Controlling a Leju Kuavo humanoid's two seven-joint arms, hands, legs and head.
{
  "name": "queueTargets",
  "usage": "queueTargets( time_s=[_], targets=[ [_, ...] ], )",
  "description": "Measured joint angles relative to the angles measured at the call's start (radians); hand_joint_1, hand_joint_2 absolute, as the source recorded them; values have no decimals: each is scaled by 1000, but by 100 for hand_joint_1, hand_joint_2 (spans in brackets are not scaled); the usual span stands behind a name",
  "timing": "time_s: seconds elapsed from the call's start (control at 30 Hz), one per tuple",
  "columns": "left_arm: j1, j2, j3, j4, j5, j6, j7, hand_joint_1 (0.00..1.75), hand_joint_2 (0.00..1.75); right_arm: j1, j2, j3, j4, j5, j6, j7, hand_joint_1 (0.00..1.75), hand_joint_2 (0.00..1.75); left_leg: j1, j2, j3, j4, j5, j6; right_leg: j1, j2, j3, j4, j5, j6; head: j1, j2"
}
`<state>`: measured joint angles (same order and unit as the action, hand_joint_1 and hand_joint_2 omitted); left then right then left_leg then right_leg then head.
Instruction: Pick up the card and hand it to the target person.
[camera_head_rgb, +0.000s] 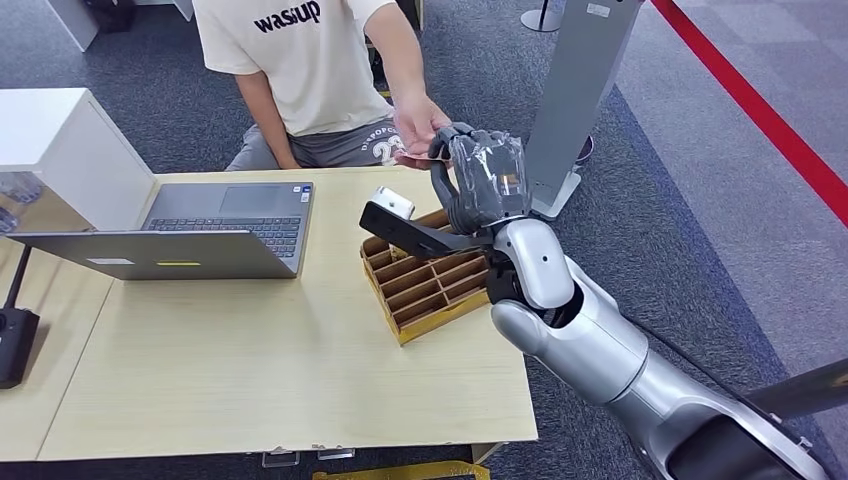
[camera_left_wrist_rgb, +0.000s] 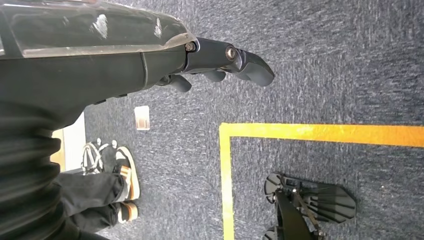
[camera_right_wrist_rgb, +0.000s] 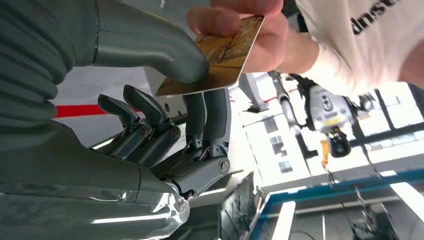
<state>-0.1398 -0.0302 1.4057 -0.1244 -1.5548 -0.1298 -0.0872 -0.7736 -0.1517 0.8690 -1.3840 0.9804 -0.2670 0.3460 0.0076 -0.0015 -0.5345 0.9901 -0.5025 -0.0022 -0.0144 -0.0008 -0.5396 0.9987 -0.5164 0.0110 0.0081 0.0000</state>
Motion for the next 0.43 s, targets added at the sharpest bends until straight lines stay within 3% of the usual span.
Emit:
queueTargets(
  time_s=[0.17,0.3,0.37,0.4,0.43],
  targets=[
    [-6,0,0,0,-4,-7,15,0,175,17,0,-3,-3,35,-64,-60,171,175,0,0,0,0,0,0,0,0,0,0,0,0,1,0],
    [-9,0,0,0,-9,-10,32,0,175,27,1,-3,7,44,-92,-97,3,175,0,0,0,0,0,0,0,0,0,0,0,0,0,0],
    [-11,0,0,0,-8,-14,35,0,175,32,1,-3,18,30,-102,-117,0,175,0,0,0,0,0,0,0,0,0,0,0,0,0,0],
    [-11,0,0,0,-6,-15,33,0,131,35,2,-3,24,13,-106,-129,0,175,0,0,0,0,0,0,0,0,0,0,0,0,0,0],
    [-12,0,0,0,-5,-14,32,0,116,36,2,-3,26,4,-107,-134,0,175,0,0,0,0,0,0,0,0,0,0,0,0,0,0]
  ],
)
